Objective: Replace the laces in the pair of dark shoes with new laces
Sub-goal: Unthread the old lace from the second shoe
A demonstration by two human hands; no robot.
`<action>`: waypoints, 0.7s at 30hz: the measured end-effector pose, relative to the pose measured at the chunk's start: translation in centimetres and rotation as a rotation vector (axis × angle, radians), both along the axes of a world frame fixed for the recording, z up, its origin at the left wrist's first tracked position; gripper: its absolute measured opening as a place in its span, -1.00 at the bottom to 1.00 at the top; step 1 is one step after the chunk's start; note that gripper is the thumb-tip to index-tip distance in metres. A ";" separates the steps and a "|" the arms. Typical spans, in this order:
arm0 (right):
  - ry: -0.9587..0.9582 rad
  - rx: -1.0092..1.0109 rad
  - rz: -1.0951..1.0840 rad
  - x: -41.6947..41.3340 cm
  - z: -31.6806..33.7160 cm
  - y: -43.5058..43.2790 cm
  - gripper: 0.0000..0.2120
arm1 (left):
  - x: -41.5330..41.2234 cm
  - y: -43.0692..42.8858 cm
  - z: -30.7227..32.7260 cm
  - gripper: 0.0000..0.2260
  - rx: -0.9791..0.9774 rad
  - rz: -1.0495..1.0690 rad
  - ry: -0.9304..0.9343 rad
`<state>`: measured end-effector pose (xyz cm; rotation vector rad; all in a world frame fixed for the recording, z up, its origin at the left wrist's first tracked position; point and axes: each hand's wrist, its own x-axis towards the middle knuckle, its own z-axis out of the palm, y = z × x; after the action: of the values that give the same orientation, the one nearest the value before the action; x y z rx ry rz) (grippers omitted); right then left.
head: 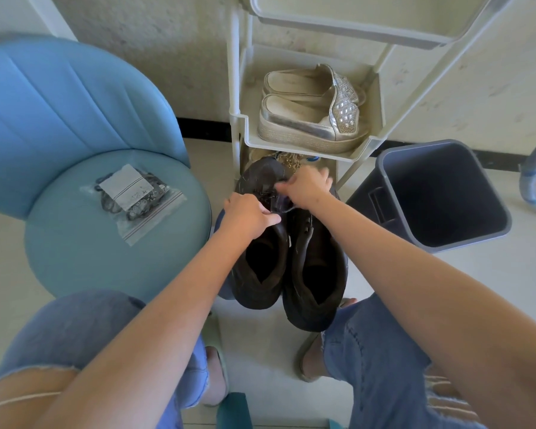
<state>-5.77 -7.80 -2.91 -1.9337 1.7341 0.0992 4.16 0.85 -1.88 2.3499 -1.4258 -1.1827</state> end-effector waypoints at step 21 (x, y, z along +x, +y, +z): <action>-0.055 0.153 -0.043 -0.4 0.9 -0.5 -0.43 | -0.3 0.4 0.9 -0.69 -0.013 0.025 0.021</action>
<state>-6.17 -8.30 -1.99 -1.7725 1.6804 0.1576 3.87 1.20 -0.96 2.3330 -1.3886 -1.1846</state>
